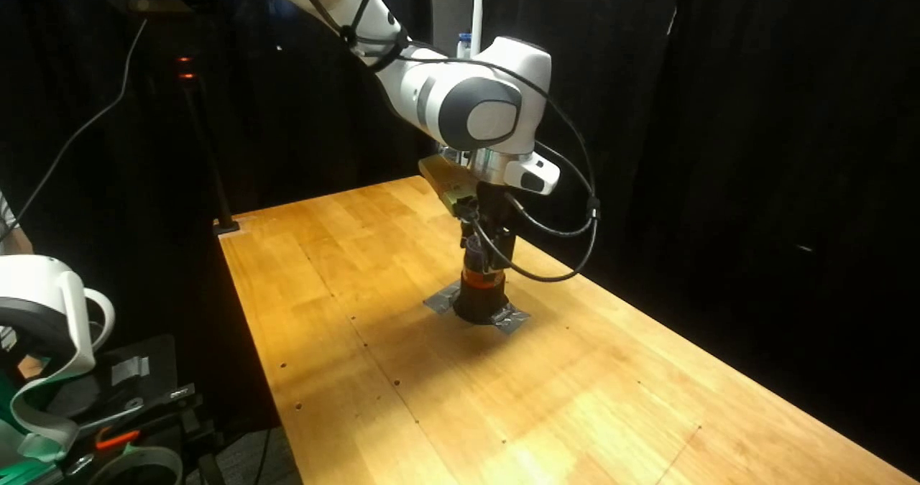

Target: Put the rubber band on the jar.

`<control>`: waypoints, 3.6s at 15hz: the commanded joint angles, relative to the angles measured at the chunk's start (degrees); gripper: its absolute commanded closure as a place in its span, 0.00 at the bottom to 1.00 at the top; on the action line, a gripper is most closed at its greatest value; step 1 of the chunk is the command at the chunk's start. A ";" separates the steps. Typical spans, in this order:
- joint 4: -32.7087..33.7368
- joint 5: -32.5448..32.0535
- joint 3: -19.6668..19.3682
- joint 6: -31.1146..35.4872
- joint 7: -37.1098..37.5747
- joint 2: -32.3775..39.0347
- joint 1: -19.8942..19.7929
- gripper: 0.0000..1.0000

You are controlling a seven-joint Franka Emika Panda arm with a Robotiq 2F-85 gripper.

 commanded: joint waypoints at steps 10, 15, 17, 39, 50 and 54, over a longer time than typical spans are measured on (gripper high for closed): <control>-20.47 2.21 0.22 15.02 -4.48 -10.32 -3.01 0.41; -31.14 3.35 1.87 31.10 -7.75 -14.25 -4.17 0.80; -36.25 4.33 3.81 39.54 -11.33 -15.71 -5.21 0.93; -41.57 -29.01 7.64 117.34 -9.47 10.00 -15.05 0.91; -36.41 -28.78 15.09 117.63 -11.22 13.01 -21.74 0.65; -40.06 -27.64 13.54 109.62 -10.37 9.44 -21.68 0.36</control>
